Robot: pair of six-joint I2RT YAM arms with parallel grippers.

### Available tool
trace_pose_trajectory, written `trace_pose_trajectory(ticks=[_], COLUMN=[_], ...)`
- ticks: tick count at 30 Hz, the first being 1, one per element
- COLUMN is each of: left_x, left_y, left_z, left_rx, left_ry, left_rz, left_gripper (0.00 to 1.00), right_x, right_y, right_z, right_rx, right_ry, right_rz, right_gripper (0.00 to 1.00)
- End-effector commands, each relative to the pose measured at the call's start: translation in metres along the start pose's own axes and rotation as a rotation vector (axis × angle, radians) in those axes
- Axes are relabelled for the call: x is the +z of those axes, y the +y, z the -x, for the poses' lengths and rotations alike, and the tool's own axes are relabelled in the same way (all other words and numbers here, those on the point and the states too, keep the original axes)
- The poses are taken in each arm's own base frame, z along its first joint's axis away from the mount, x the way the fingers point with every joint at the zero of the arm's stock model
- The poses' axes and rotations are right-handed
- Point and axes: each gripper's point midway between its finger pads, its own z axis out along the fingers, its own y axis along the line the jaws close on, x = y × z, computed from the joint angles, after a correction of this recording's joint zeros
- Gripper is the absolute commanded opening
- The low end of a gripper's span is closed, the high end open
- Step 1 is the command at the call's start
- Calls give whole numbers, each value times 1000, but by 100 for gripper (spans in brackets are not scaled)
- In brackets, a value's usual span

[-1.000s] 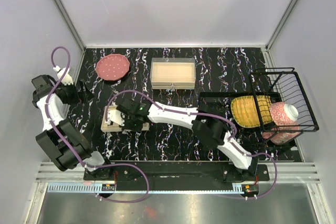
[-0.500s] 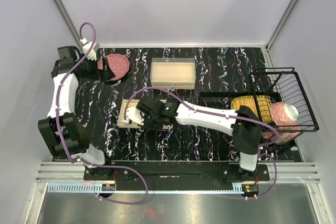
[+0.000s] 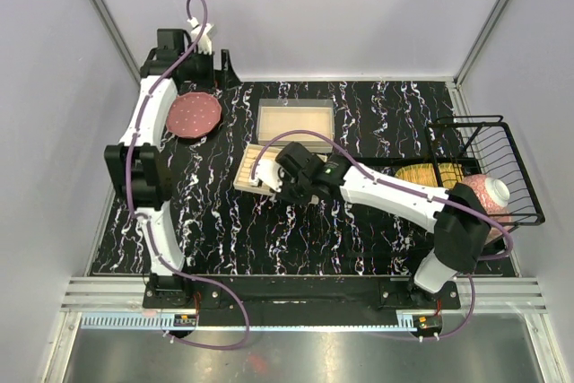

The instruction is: Organize the mixed jewelry

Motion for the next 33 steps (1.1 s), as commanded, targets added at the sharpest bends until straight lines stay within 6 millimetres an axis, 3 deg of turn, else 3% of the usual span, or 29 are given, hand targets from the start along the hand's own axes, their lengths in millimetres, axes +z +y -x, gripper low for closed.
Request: trace_pose_trajectory(ticks=[1,3,5,12,19,27,33], left_x=[33,46,65,108,155,182,195], left_y=[-3,-8,-6,-9,-7,-15,-21], left_z=[32,42,36,48,33,29,10], left_rx=[-73,-91,-109,-145,-202,-215,-233], left_ry=[-59,-82,-73,-154,-152,-173,-126], left_rz=[-19,-35,-46,-88,-105,-164,-189], left_gripper=[99,99,99,99,99,99,99], right_x=[-21,-21,-21,-17,-10,-7,0], right_y=[-24,-30,-33,-41,-44,-48,-54], right_z=[18,11,6,-9,-23,-25,-25], right_rx=[-16,-4,1,25,18,-38,-86], right_ry=[-122,-113,-106,-85,-87,-108,-127], right_rz=[-74,-80,-84,-74,-31,-1,13], right_gripper=[0,0,0,0,0,0,0])
